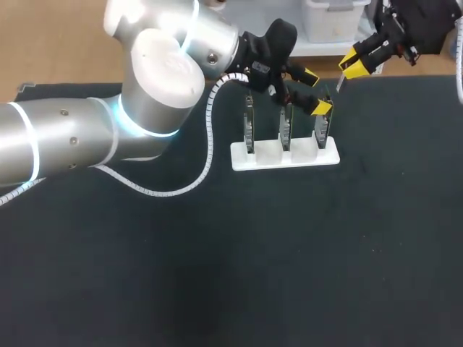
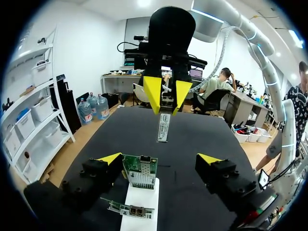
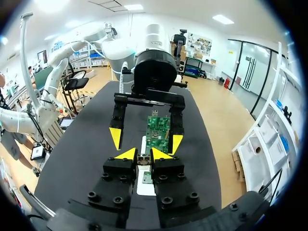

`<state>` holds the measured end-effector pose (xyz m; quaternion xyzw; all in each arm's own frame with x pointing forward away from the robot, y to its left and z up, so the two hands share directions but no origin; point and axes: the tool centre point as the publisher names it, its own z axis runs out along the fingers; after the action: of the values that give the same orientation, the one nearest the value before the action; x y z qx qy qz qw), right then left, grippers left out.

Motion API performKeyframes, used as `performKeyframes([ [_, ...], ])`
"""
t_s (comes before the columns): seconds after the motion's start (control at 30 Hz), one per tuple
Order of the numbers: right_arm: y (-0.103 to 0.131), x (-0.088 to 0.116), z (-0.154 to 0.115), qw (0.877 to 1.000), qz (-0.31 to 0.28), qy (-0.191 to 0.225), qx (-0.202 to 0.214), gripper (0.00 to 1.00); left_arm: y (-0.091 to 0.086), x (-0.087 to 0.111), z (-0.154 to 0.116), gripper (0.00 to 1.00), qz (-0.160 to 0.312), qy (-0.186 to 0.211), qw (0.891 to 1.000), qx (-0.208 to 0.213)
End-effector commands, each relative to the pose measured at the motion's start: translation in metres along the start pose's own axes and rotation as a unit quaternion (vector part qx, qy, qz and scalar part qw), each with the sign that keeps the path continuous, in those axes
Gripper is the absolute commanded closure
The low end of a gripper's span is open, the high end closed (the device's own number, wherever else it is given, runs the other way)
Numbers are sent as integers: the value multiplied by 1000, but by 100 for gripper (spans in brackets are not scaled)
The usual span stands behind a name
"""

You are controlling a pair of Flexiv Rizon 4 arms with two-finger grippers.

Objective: Pick up the optical module with the left hand, and insert it into the network port with the right hand.

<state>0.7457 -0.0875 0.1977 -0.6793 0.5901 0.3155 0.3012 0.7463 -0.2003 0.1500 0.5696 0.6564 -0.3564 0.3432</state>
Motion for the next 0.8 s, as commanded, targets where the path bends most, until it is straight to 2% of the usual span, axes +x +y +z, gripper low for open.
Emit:
performKeyframes([
  [0.03, 8, -1, 0, 1000, 0, 2, 7, 100, 1, -1, 0, 0, 0, 1, 1000, 1],
  [0.3, 11, -1, 1, 1000, -1, 4, 6, 100, 1, -1, 0, 0, 0, 1, 1000, 1],
  [0.8, -7, -4, 8, 999, -14, 31, 10, 100, 1, -1, 0, 0, 0, 1, 1000, 1],
])
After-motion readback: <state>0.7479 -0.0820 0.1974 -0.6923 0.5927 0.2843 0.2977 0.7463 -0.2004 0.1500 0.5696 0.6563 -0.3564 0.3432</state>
